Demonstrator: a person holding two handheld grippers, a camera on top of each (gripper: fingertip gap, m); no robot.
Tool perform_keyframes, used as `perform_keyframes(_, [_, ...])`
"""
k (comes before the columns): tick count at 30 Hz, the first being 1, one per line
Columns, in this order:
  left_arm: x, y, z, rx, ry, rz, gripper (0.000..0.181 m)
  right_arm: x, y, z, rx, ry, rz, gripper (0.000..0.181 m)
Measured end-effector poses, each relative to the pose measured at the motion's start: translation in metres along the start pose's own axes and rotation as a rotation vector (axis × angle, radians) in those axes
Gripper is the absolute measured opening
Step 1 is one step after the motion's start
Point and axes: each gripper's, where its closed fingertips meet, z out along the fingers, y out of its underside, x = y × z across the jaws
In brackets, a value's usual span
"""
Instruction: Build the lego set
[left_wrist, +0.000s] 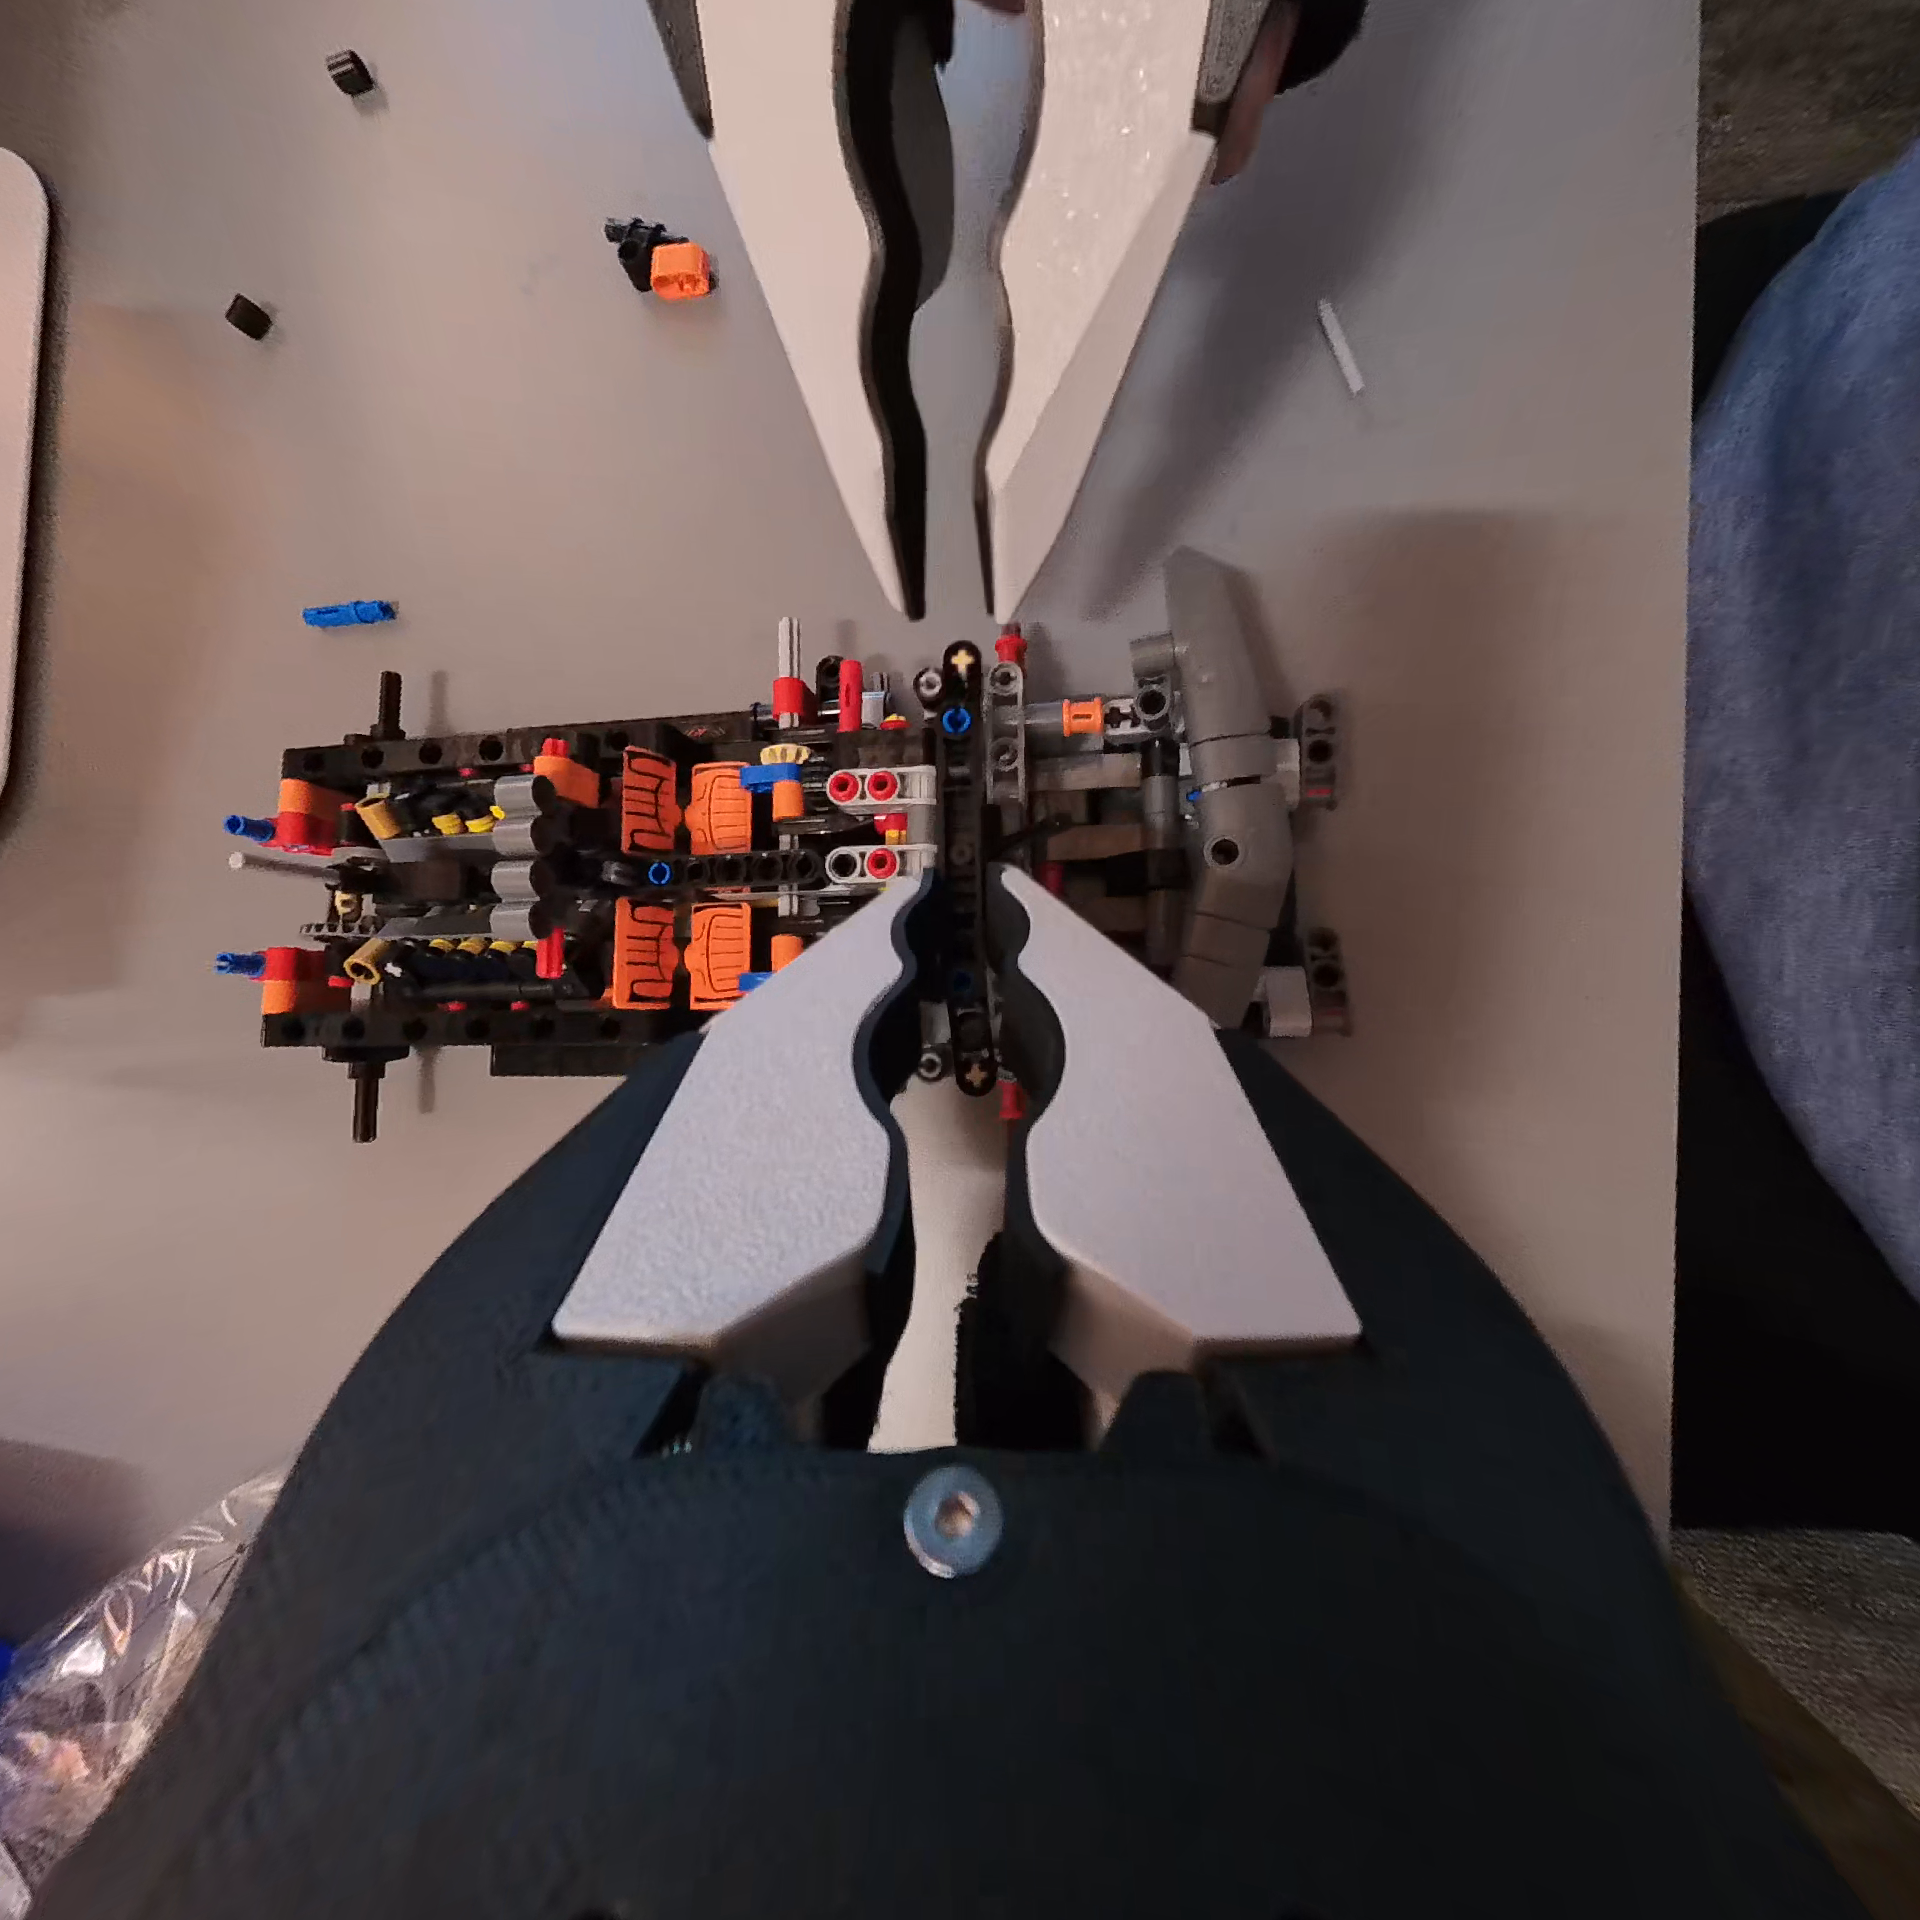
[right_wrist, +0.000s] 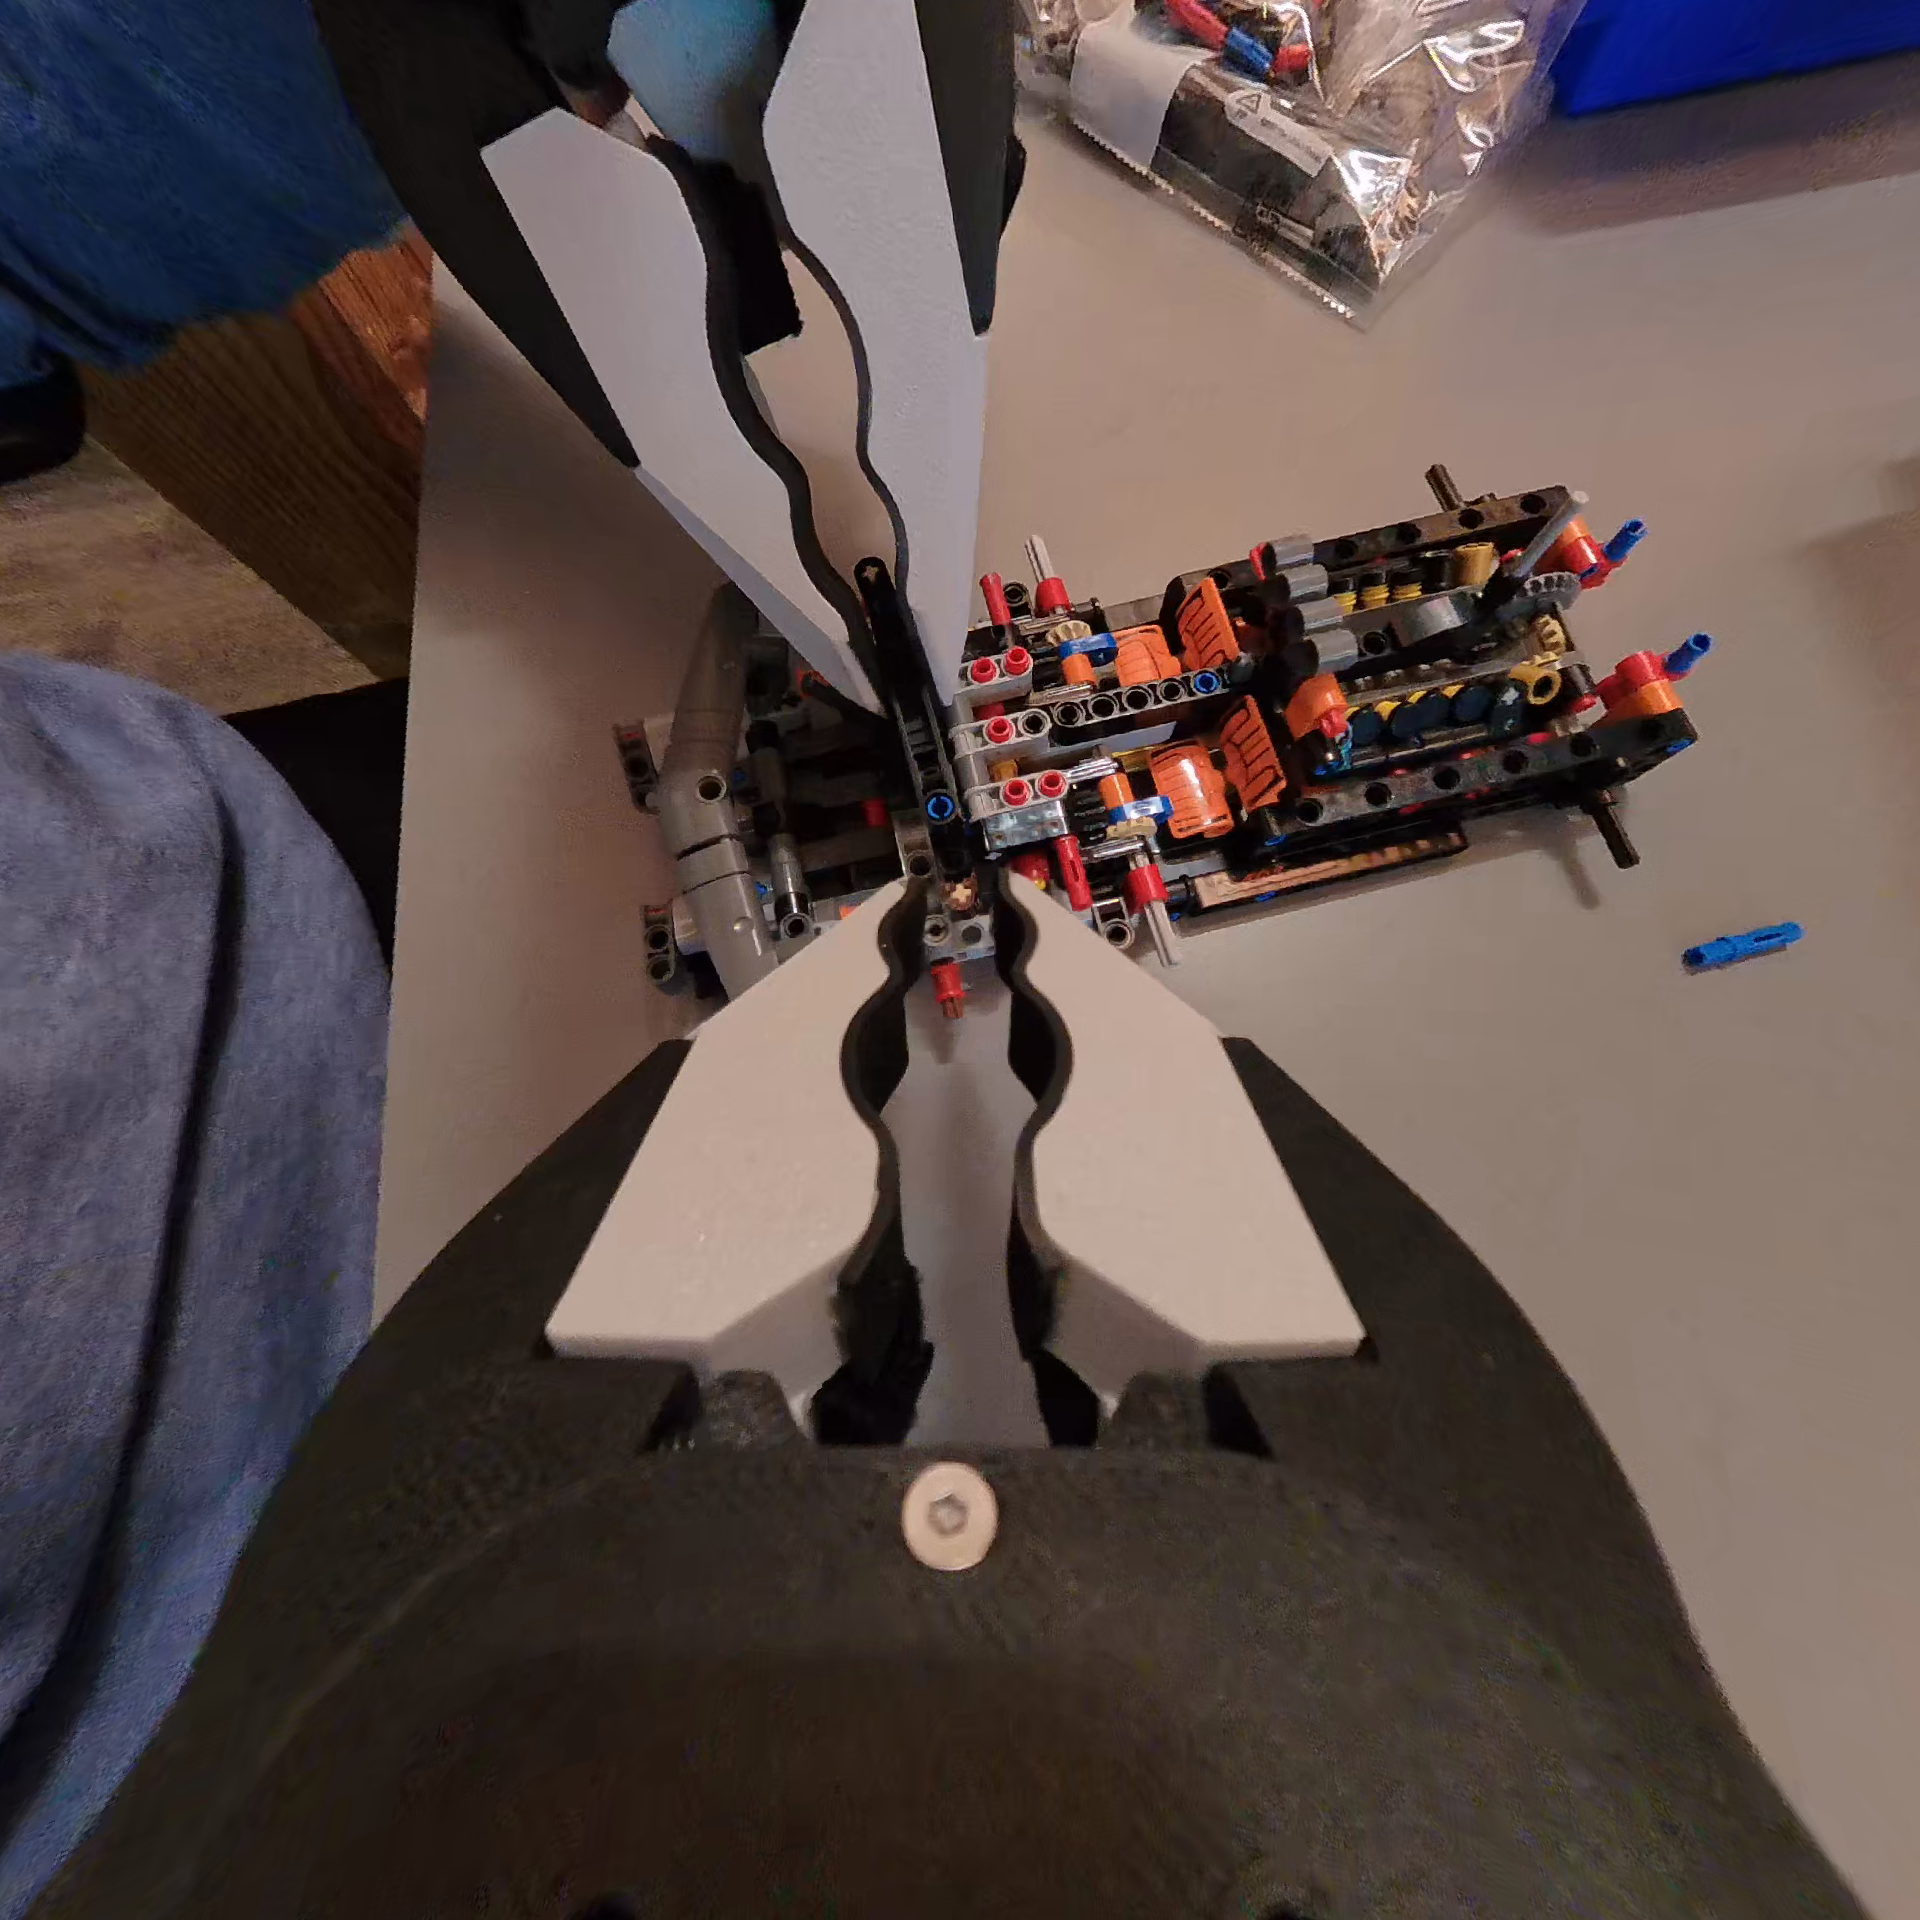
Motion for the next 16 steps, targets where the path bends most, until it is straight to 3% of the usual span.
perform_keyframes(1, [0.000,0.000,0.000,-0.001,0.002,-0.001,0.006,0.001,0.000,0.002,-0.005,0.011,-0.006,0.014])
perform_keyframes(16, [-0.004,0.003,-0.006,0.038,-0.006,-0.060,0.009,0.000,0.010,0.024,-0.044,0.008,-0.041,0.005])
